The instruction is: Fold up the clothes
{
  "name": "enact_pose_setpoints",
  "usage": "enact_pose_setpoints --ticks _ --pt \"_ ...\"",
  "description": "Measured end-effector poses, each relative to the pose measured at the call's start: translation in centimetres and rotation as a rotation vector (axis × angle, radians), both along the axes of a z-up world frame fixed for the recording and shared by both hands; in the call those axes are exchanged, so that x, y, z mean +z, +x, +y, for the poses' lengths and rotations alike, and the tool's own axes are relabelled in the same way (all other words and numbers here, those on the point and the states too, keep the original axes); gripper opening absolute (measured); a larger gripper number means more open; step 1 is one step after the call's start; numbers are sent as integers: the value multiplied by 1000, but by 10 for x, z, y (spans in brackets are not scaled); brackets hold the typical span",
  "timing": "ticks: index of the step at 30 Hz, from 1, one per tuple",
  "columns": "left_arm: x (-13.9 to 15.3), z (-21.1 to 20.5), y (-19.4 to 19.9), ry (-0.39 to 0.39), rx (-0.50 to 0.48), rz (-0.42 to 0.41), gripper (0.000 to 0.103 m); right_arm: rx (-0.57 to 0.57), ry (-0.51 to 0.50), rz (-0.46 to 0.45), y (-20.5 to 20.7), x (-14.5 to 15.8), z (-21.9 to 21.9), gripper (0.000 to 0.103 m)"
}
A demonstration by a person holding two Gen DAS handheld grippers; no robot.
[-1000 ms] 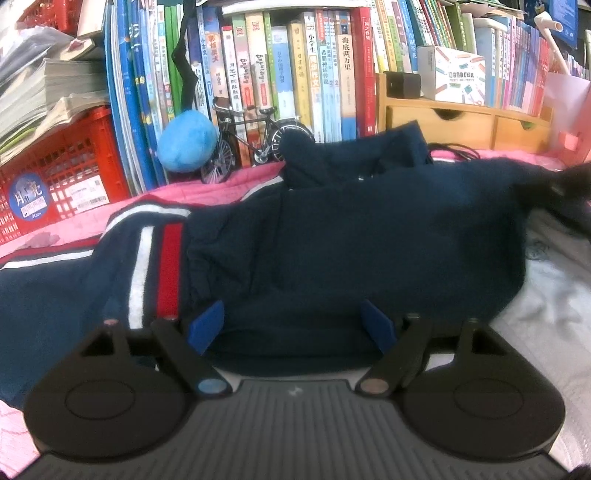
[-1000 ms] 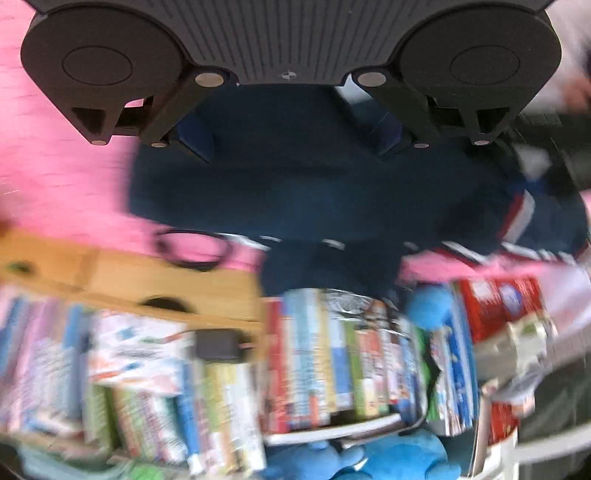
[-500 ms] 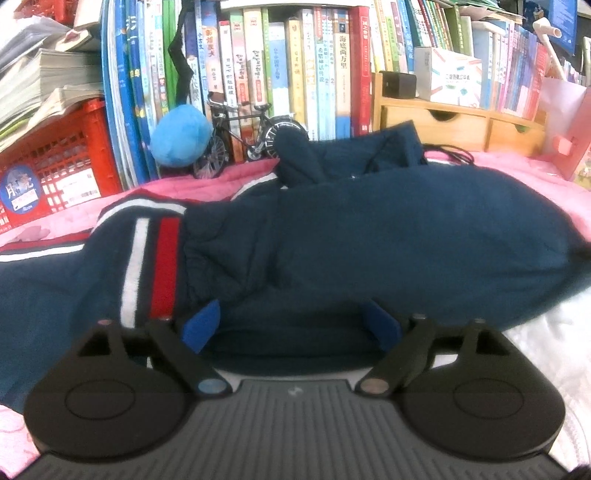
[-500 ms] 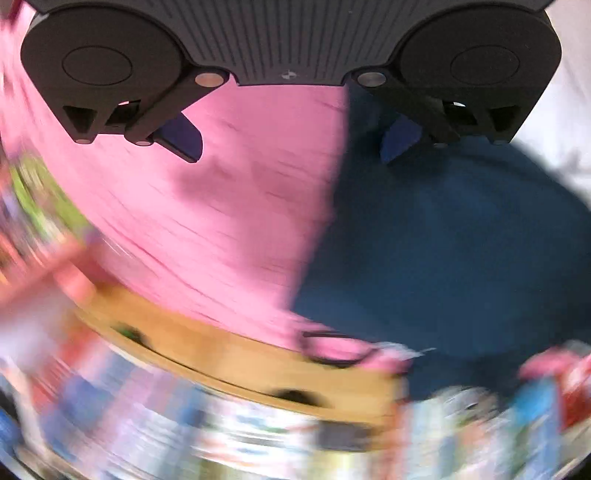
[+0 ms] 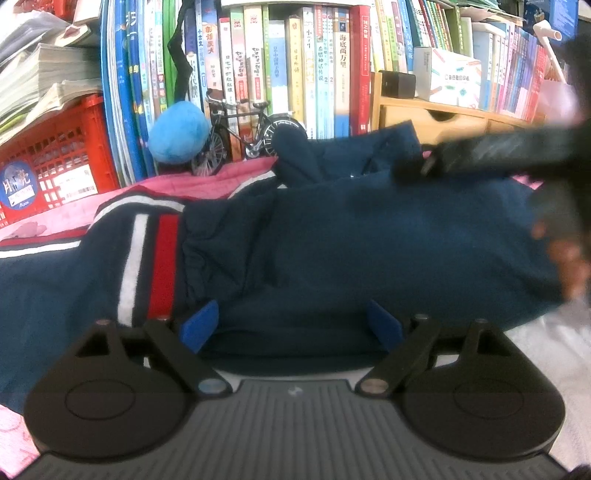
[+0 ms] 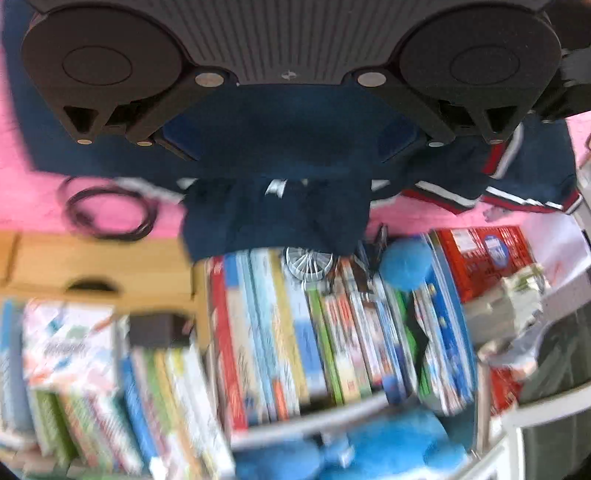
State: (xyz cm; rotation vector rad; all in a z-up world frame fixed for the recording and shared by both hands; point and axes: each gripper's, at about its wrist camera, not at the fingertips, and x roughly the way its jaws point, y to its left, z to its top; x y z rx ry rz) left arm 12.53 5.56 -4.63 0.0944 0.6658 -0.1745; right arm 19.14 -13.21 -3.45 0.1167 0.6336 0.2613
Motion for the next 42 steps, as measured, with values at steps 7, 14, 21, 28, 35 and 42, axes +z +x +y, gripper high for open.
enact_pose_setpoints --ticks 7,14,21,28,35,42 --pt "-2 0 1 -9 -16 8 92 -233 -412 -15 5 -31 -49 102" --pt "4 0 -9 -1 2 -30 92 -348 -618 -82 -67 5 -83 101" --pt "36 -4 -91 -18 65 -11 93 -79 -253 -88 -178 44 -55 103" --pt "35 -11 -184 -30 73 22 93 30 -138 -131 -299 32 -25 103" --pt "29 -18 -265 -16 101 42 93 -23 -30 -37 -370 15 -14 103" --pt "28 -16 -345 5 107 37 93 -117 4 -46 -454 23 -7 103"
